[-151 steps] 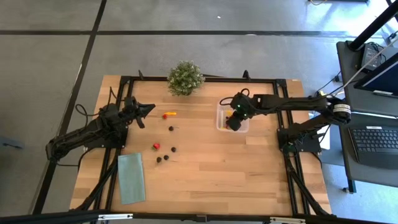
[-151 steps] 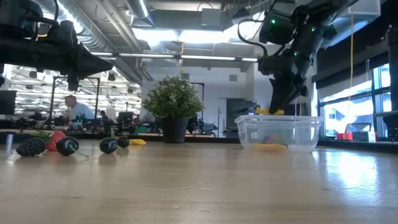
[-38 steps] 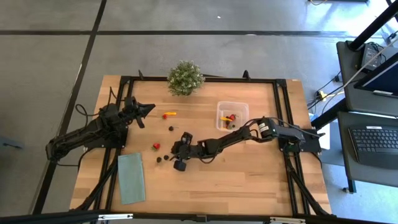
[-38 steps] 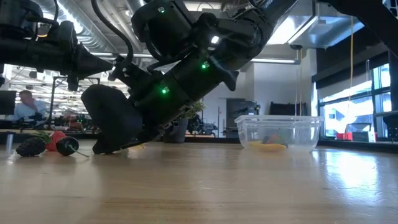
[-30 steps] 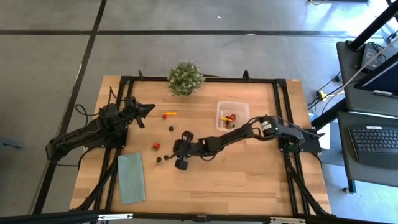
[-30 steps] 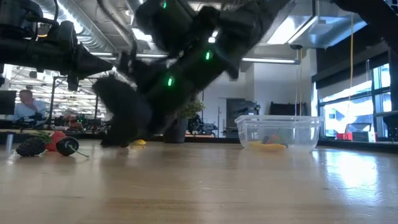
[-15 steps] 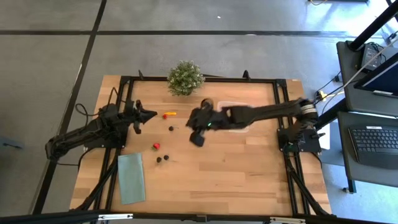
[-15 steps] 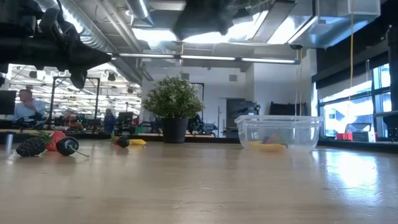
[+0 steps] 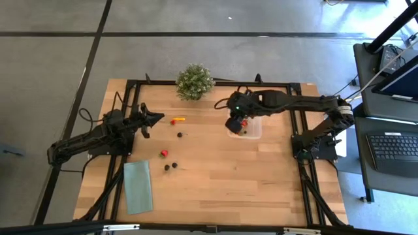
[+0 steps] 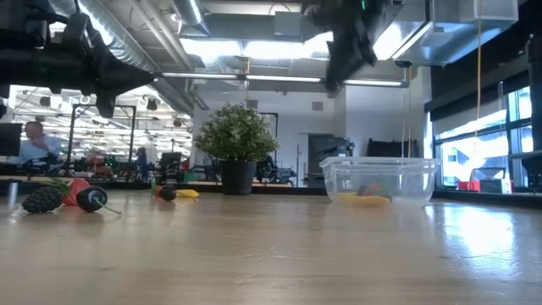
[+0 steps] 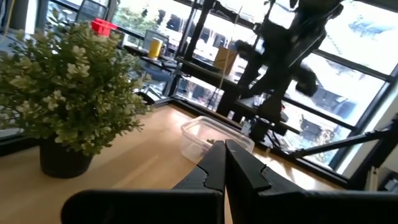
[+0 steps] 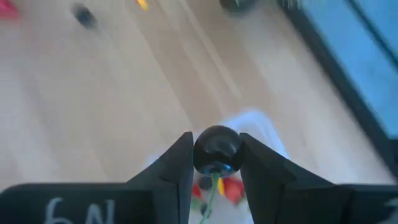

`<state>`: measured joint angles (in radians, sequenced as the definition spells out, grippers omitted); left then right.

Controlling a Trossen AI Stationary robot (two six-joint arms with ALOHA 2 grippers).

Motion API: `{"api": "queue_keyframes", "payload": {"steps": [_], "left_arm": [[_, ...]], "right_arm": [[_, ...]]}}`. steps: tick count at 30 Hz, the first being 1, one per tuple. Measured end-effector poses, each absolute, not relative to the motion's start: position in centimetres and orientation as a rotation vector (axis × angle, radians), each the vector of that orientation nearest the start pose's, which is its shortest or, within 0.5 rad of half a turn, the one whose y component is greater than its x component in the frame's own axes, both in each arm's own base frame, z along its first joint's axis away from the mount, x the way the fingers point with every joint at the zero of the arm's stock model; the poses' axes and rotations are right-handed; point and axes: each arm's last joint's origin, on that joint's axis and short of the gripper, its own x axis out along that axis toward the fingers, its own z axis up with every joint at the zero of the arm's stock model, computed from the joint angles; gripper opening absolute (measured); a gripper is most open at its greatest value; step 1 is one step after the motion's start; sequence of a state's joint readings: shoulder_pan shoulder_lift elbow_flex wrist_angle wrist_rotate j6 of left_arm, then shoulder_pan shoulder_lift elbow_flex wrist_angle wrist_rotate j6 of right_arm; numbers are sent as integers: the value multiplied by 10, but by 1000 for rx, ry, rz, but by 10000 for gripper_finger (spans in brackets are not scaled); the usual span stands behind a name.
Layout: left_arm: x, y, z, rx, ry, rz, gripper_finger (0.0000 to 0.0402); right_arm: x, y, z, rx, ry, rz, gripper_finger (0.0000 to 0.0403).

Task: Pick and placing Produce into tupperware
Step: Put the middle black cherry into the transparent bin, then put the top black cherry into the transparent bin

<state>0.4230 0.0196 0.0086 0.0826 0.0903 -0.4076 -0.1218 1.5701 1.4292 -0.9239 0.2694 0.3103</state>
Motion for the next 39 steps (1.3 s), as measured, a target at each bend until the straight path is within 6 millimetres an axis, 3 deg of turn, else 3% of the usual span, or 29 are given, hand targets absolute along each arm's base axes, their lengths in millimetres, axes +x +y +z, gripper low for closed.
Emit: {"api": "queue_keyframes", "payload": {"steps": [11,19,27,32,35,39], "left_arm": [[90,38,173,-386,-137,317,0],[90,38,173,-386,-137,315,0],[90,38,173,-386,-137,315,3],[90,38,176,-379,-164,309,41],[90,37,181,-364,-213,284,81],[89,36,186,-356,-260,250,132]], "right_arm": [[285,-82,222,378,1099,-487,109],[272,-89,188,415,1094,-500,123],[270,-88,184,417,1105,-503,169],[272,-89,185,416,1090,-501,171],[278,-91,196,409,1047,-496,168],[294,-90,227,375,930,-455,165]]}}
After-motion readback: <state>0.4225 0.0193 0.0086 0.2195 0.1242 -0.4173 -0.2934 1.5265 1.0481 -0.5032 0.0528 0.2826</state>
